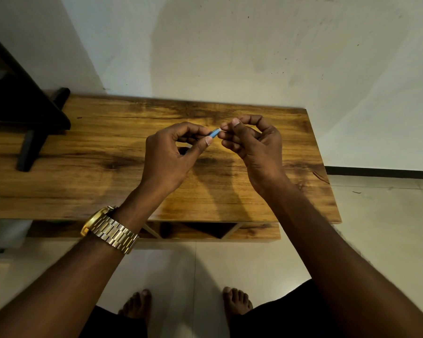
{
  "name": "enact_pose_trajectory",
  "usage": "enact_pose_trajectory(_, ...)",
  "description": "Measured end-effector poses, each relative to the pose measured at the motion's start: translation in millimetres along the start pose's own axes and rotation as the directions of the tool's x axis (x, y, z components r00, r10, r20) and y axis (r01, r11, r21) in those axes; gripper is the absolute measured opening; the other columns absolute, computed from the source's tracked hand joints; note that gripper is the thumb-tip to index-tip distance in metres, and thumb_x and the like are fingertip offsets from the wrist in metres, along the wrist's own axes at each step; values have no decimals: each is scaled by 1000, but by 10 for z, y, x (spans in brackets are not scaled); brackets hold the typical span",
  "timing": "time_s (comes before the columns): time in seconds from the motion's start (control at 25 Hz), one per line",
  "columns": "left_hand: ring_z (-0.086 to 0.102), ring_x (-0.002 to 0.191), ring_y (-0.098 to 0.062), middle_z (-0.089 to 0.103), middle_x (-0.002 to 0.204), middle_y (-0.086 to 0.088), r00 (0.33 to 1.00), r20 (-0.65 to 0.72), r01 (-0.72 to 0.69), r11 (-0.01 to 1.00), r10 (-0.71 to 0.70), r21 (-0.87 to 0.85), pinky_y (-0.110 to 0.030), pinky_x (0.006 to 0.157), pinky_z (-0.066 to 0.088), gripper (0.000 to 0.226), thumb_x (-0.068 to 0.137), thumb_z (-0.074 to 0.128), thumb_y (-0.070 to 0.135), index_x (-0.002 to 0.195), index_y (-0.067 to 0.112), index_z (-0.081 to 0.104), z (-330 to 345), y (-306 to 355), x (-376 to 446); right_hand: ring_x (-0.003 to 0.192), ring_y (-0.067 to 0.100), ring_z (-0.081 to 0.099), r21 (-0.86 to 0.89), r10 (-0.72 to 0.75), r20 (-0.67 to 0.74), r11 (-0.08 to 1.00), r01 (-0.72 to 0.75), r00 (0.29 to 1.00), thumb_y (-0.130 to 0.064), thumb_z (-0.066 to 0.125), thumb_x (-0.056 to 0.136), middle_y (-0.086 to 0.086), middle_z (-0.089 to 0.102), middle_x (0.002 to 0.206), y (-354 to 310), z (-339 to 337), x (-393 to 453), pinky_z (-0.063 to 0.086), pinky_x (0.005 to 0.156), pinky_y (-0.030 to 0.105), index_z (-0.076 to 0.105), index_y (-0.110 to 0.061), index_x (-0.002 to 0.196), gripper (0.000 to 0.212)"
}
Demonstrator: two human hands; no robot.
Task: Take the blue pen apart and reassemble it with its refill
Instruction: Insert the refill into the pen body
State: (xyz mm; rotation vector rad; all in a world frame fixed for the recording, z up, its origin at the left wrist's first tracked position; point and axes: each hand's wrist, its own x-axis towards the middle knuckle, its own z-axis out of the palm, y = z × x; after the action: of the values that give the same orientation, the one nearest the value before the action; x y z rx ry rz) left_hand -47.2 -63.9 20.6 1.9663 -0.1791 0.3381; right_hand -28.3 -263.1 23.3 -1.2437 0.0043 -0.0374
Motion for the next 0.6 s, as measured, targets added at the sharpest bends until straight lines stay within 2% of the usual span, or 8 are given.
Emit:
enact_pose_trajectory(0.12,76,98,0,80,104,21,1000,-4,-5,1000,5,11,-13,71,58,17,98,81,34,114,27,82,4,-14,3,92,29,82,32,4,11,999,-4,1000,-11,69,107,22,82,105,-7,5,3,66,80,37,63,-4,117,13)
enact_pose_trajectory(0.6,77,96,-4,80,105,16,1000,-15,1,1000,-1,17,-22,72,64,17,98,82,30,113,24,83,4,-32,14,88,27,82,43,23,22,999,-24,999,-7,64,109,21,82,103,-48,26,-15,67,80,37,61,-3,117,10)
